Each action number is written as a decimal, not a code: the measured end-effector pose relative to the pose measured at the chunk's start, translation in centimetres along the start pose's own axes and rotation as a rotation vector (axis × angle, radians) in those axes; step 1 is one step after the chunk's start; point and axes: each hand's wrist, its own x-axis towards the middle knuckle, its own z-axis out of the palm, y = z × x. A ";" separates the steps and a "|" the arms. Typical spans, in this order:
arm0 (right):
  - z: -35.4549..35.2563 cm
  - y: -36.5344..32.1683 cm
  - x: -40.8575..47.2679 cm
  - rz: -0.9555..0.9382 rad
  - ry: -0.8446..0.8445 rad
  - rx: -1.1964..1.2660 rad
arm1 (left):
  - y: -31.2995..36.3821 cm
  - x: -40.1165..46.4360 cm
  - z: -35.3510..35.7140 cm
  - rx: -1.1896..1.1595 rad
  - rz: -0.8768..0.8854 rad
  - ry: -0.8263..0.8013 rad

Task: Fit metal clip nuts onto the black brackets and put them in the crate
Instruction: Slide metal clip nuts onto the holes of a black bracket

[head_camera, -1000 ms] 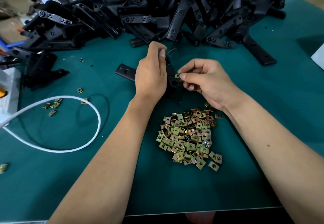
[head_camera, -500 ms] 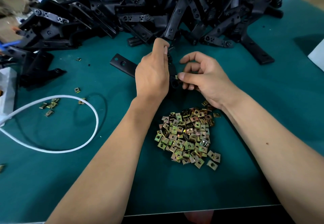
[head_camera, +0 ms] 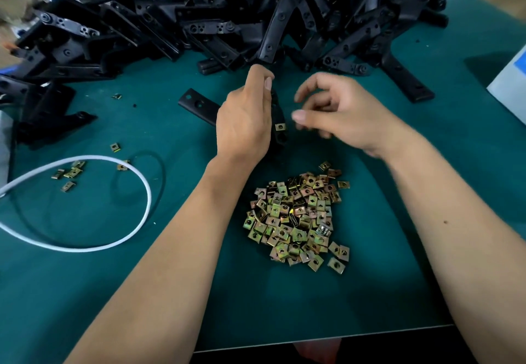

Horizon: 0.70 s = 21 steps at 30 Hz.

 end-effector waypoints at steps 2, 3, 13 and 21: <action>-2.5 0.0 -0.5 0.024 -0.176 -0.248 | -0.4 0.0 0.1 -0.027 -0.039 0.011; -3.2 0.0 -0.9 0.055 -0.281 -0.322 | -0.5 0.0 0.2 -0.039 -0.057 0.018; -2.6 -0.1 -0.7 0.068 -0.456 -0.527 | -0.6 -0.1 0.3 -0.108 -0.086 0.010; 1.0 0.4 0.3 -0.050 0.079 0.095 | -1.1 0.0 0.5 -0.151 -0.069 0.003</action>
